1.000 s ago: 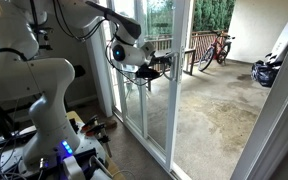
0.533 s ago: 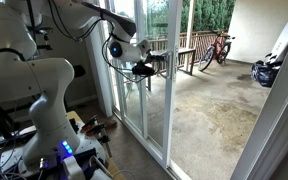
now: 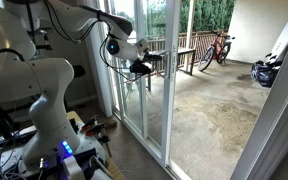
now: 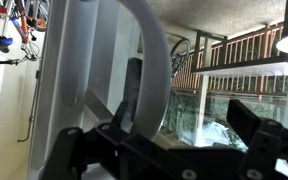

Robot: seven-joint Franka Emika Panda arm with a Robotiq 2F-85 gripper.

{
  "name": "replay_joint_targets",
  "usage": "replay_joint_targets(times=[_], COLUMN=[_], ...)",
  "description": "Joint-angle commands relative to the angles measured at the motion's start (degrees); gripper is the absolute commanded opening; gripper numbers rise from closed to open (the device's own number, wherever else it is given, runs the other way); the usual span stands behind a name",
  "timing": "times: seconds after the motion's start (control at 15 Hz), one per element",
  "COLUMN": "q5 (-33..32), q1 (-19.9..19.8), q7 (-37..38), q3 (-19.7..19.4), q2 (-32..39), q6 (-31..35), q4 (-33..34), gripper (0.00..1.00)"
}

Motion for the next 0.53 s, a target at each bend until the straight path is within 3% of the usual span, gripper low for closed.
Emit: replay_joint_targets(times=[0.0, 0.2, 0.27, 0.47], q5=[0.0, 0.0, -0.44, -0.48], q1=[3.46, 3.1, -0.23, -0.14], q7=[7.04, 8.13, 8.17, 8.74], q3=[-0.37, 2.15, 1.22, 1.91], q2=[8.01, 8.25, 8.15, 9.24], q6=[-0.2, 0.72, -0.54, 0.0], q4=[2.12, 2.4, 0.15, 0.47], gripper=[1.0, 1.0, 1.0, 1.0])
